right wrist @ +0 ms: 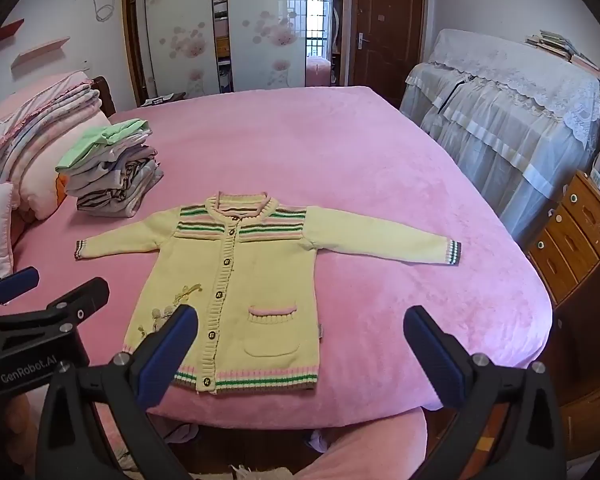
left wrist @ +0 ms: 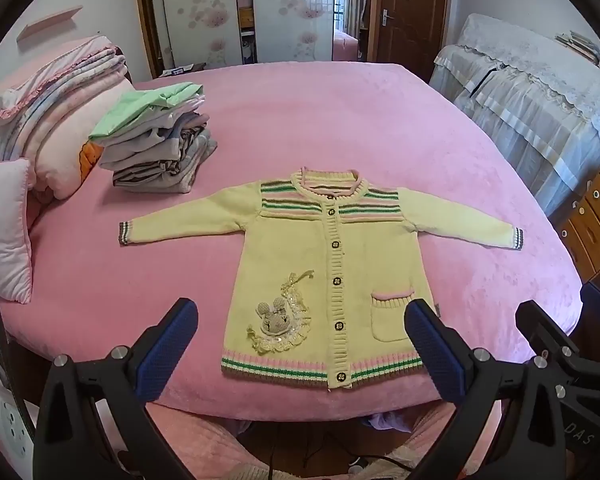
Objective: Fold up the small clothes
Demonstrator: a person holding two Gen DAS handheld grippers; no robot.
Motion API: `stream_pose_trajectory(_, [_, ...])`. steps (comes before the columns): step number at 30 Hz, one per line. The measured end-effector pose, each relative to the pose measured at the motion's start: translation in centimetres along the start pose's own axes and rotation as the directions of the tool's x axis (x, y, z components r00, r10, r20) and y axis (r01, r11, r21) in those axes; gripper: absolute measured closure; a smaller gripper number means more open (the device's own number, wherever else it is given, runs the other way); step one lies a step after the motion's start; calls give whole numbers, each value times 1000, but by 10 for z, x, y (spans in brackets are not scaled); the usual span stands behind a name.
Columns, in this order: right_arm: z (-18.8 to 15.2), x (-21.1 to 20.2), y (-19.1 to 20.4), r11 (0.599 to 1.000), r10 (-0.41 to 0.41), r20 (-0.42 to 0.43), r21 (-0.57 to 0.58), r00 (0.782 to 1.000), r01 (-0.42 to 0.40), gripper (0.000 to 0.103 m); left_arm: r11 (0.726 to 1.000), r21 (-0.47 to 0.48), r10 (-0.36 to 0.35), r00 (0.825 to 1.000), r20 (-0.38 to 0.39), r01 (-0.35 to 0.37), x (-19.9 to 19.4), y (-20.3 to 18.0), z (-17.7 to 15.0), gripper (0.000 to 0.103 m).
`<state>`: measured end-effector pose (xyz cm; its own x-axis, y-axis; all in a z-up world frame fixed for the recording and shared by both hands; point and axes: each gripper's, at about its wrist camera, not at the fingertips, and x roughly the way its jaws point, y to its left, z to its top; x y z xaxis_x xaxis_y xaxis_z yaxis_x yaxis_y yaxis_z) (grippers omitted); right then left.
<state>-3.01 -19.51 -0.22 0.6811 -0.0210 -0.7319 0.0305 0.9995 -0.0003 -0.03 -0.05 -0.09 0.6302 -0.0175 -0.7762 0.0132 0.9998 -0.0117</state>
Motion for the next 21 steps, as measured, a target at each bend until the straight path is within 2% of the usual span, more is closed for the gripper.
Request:
stream_pose_trajectory(4, [0,0,3,1000,12,-5,-3,1000,-12,0,1000,-11,-14,1000,-26,14,3,3,-5,1])
stream_pose_trajectory(5, [0,1,5,1000,22,-5,-3,1000,-22,0,1000,-1,0,999,-49,0,5,-1,-1,1])
stream_pose_trajectory(9, [-1,0,-2,999,37,3,3,999,-37,0,1000,0,-4,1000,-20,4,1,1,-5,1])
stream_pose_trajectory(21, [-3,-3,-6,996,81,5,24,997,-81,0,1000,-23,-17,1000,-25,17,-2,-2,-6,1])
